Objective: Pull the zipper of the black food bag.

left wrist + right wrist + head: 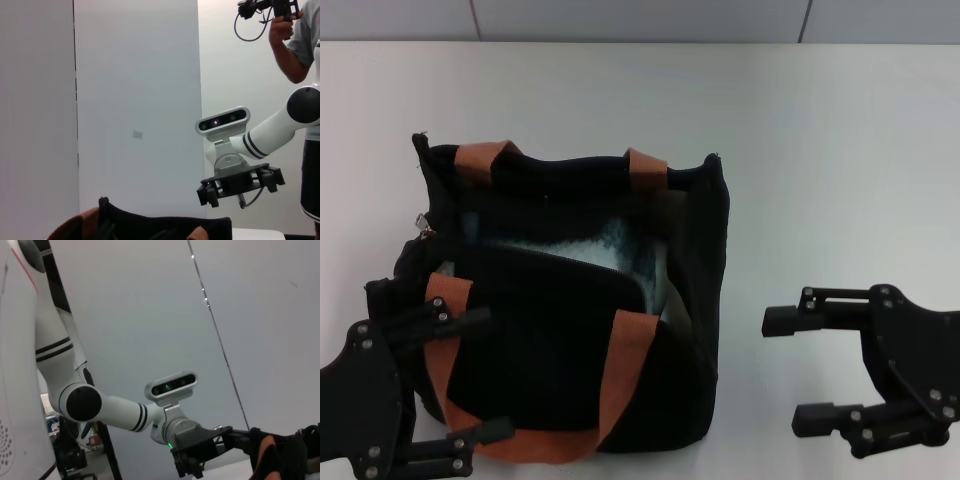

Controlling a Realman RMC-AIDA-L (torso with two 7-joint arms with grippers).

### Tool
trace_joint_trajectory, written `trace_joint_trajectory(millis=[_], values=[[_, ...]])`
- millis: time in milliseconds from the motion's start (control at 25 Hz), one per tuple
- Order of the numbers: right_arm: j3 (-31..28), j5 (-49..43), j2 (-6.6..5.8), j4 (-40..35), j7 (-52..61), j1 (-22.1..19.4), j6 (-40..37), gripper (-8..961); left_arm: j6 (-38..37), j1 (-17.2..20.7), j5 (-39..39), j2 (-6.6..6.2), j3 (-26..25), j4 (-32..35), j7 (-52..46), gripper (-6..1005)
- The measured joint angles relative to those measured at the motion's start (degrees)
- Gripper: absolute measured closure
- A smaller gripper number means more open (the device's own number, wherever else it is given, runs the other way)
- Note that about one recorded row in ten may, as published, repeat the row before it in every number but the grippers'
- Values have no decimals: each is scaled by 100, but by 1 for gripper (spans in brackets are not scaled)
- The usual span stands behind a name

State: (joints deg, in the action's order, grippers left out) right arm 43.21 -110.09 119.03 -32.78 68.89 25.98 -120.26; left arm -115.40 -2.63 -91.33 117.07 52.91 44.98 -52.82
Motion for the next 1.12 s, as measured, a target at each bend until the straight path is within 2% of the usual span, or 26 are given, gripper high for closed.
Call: trace_joint_trajectory(millis=[320,600,760,920,1120], values=[[85,-53,16,39,-54,-8,160,178,0,39,66,9,0,-20,165,181],[94,-35,23,94,-60,-6,201,177,1,566,1439,23,-79,-94,970,181],[91,-30,23,96,-68,-6,207,178,13,731,1712,41,-627,-407,1374,182],[61,-26,24,96,-71,-10,207,178,32,741,1584,45,-1348,-1012,2366,182],[40,-22,24,96,-71,-14,208,177,360,713,1540,128,-1657,-1420,3402,183]])
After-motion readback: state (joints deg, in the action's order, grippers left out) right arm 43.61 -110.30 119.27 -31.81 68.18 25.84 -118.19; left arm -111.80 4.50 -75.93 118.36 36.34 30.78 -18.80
